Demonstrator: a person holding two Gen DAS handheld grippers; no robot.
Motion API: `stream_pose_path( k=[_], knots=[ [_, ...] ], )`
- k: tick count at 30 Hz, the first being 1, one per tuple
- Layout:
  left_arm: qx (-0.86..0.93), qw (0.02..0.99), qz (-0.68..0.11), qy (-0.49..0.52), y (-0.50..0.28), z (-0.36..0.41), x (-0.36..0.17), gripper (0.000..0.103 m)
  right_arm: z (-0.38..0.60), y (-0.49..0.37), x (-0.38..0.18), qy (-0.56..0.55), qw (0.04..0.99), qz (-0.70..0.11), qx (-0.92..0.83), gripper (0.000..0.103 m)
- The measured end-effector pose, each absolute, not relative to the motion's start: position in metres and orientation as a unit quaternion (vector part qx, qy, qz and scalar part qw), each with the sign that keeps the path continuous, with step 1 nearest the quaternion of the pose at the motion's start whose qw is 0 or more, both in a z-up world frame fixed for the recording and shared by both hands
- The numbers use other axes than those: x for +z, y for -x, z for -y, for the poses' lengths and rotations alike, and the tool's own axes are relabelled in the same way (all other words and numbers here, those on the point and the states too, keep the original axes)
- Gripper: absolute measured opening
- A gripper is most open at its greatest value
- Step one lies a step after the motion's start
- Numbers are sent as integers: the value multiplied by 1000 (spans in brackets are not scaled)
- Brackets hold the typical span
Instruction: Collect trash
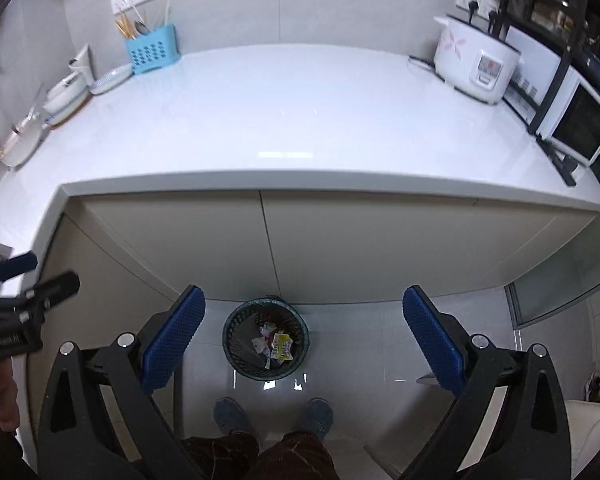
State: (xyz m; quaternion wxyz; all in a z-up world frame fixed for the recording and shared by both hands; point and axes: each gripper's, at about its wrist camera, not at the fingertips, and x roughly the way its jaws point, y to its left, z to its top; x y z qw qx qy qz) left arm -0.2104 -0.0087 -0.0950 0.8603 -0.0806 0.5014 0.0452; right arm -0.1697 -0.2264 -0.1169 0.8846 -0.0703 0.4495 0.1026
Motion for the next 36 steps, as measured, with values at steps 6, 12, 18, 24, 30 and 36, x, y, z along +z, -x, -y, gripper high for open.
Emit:
stream_pose_path(
  k=[6, 12, 18, 24, 30, 36],
  knots=[
    [50, 875, -476, 69, 217, 15, -46, 97, 234, 180, -66, 48, 893, -433, 118, 95],
    [49, 883, -461, 77, 218, 16, -17, 97, 231, 177, -30, 43, 902, -411, 127, 95],
    [46, 887, -453, 76, 217, 26, -1, 97, 230, 172, -11, 56, 905, -401, 128, 95],
    [52, 885, -456, 77, 217, 26, -5, 97, 227, 171, -12, 58, 903, -405, 131, 95],
    [59, 885, -455, 81, 217, 23, -4, 97, 225, 169, -14, 58, 901, -409, 134, 95],
    [59, 887, -451, 79, 214, 25, -3, 97, 227, 167, -16, 54, 898, -415, 134, 95]
  ],
)
